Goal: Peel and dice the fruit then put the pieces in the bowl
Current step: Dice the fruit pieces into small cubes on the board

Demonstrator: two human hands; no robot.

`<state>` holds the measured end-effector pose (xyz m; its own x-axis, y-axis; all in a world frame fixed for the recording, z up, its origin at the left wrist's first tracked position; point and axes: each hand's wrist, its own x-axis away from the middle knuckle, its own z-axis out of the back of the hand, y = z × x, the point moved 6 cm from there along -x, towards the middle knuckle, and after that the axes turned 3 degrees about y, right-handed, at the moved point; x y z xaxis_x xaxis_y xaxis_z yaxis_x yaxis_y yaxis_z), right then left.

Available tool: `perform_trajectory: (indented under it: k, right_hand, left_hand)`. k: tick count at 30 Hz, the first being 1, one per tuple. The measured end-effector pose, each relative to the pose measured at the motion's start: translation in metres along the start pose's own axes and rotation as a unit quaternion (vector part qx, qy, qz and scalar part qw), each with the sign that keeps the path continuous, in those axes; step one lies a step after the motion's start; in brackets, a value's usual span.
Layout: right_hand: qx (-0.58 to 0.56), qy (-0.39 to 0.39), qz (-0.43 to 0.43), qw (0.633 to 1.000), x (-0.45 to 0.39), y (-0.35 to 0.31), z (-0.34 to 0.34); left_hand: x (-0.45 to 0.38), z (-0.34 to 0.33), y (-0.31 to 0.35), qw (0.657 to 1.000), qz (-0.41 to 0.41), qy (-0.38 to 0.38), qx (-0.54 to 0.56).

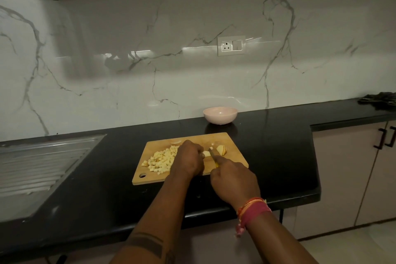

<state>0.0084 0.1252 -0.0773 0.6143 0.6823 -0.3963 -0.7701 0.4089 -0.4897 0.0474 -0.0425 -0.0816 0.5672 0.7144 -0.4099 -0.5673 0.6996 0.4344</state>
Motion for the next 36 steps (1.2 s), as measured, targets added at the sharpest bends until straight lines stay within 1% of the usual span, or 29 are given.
perform_trajectory:
  k: [16,22,28,31,34,36]
  right_hand:
    - [0.028,-0.006,0.037,0.999,-0.018,-0.005,-0.014]
    - [0.034,-0.026,0.042,0.998,-0.023,-0.010,-0.017]
    - [0.053,0.009,0.053,0.997,0.000,-0.007,-0.011]
    - [0.045,0.027,0.045,0.998,0.014,-0.002,-0.005]
    - [0.018,0.025,0.034,0.999,0.012,0.000,-0.003]
    - [0.012,0.021,0.042,0.999,0.010,-0.006,-0.003]
  left_hand:
    - [0.000,0.000,0.003,1.000,0.015,-0.010,0.021]
    - [0.002,0.000,0.005,1.000,0.010,-0.005,0.016]
    - [0.004,0.004,0.008,0.999,0.032,0.000,0.012]
    - [0.003,0.003,0.007,0.999,0.034,-0.005,0.010]
    - [0.001,0.003,0.005,0.999,0.034,-0.010,0.008]
    - [-0.001,0.002,0.003,0.999,0.038,-0.009,0.010]
